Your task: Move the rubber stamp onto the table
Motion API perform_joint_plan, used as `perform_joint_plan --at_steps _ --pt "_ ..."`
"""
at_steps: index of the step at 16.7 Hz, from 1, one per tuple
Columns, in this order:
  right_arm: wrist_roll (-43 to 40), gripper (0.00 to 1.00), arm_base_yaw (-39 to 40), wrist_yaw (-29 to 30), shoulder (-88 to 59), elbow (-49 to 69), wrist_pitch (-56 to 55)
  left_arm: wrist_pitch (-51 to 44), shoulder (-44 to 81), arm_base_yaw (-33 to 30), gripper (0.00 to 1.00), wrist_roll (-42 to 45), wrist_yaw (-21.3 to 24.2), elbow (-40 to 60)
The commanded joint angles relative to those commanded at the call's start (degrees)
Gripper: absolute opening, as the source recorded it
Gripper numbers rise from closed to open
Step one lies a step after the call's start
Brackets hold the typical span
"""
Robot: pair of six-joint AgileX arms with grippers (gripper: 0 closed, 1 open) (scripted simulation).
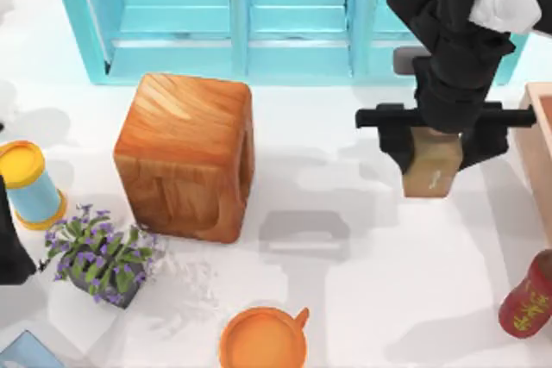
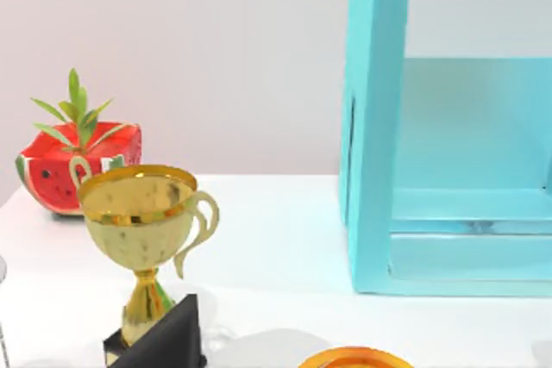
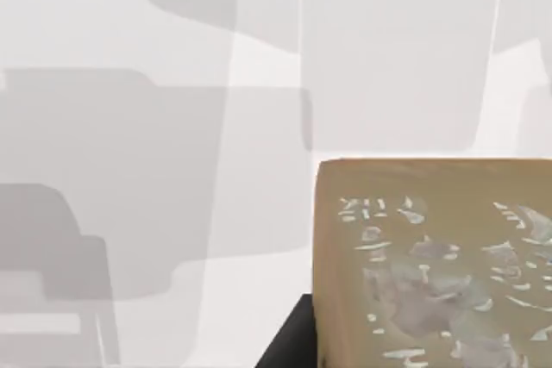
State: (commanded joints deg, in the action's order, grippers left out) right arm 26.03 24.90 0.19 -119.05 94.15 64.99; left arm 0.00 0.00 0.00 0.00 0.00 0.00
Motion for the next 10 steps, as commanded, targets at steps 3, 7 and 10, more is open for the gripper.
perform_joint_plan --at_steps 3,7,10 --pt "0.0 0.0 -0.2 -0.1 -0.2 -1.2 -0.9 0.0 0.0 0.0 1.0 0.0 0.0 0.0" --pt "0.1 0.0 0.0 0.0 -1.8 -4.8 -7.4 0.0 0.0 0.0 1.0 0.0 0.0 0.0" --pt "0.2 0.0 0.1 0.0 -2.8 -6.3 -9.1 0.0 0.0 0.0 1.0 0.0 0.0 0.0"
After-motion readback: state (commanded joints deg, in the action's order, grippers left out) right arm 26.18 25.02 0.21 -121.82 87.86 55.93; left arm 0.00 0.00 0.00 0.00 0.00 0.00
